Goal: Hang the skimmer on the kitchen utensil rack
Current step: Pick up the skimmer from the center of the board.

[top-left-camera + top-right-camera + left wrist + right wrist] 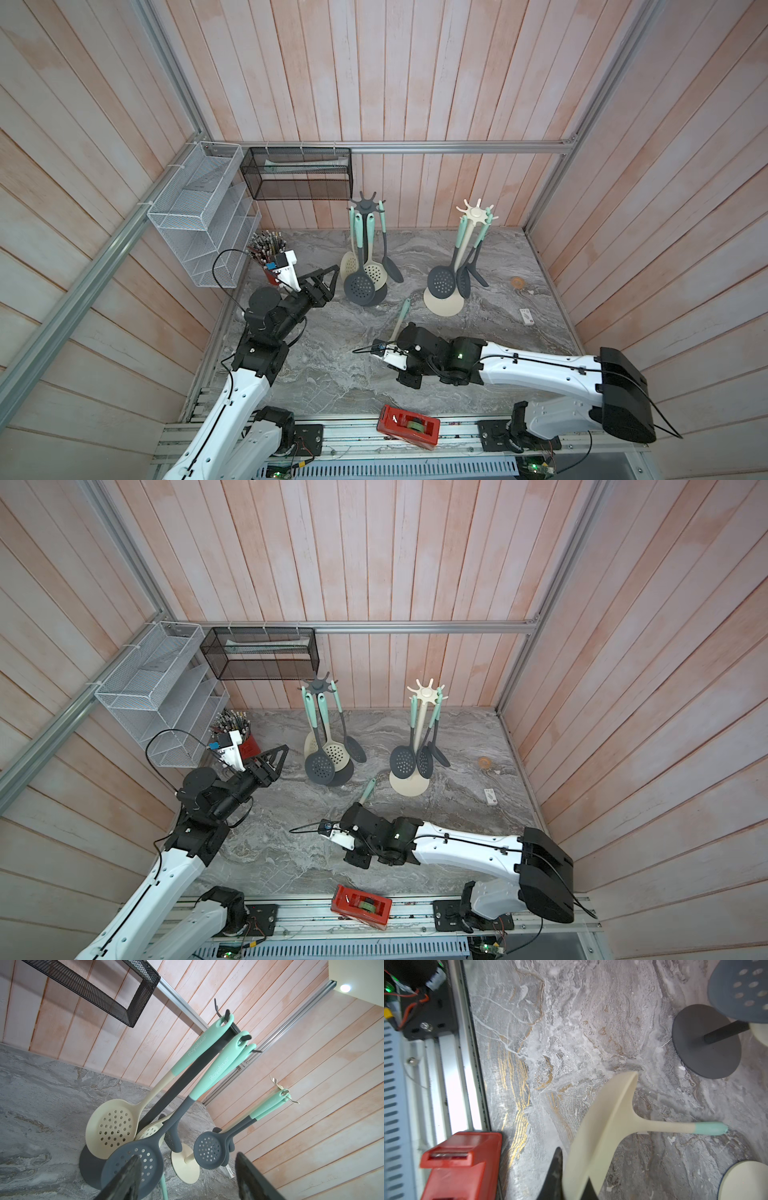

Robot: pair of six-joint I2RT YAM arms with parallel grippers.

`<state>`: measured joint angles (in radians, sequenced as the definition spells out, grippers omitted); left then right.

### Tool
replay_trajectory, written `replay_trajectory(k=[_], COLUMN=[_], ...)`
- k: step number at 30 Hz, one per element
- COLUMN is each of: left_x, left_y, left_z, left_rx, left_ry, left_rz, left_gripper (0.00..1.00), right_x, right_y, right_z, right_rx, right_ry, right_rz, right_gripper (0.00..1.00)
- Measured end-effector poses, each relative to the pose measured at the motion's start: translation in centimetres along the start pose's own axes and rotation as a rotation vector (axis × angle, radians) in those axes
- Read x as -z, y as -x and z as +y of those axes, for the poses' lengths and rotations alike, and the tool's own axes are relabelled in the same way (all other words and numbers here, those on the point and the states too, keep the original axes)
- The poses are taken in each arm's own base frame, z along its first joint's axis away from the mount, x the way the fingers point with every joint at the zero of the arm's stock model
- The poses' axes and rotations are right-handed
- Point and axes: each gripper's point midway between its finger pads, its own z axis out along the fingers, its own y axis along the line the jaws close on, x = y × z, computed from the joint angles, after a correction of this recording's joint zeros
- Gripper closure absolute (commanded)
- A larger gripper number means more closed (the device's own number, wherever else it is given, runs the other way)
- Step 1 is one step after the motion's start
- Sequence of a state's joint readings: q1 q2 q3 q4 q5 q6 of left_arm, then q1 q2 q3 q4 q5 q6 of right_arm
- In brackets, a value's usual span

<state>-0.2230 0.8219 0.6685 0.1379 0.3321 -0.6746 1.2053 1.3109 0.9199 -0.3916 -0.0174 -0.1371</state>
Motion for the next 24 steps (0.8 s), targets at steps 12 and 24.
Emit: replay_trajectory(k=[12,24], left_x=[0.3,0.5], left_y=[0.1,0.0], left_z=[-0.3,-1.5], left_rx=[0.0,-0.006], left_ry=[-0.003,-0.064], left_rz=[0.002,0.018], left_gripper=[0.28,0.28], right_x=[8.9,16.8], right_y=[5.2,6.6], right_z=[1.1,0.2], right_rx=[-0.073,-0.154], right_ry=[0.093,0.113], right_rz=[-0.22,-0.397], right_gripper=[1.0,1.0])
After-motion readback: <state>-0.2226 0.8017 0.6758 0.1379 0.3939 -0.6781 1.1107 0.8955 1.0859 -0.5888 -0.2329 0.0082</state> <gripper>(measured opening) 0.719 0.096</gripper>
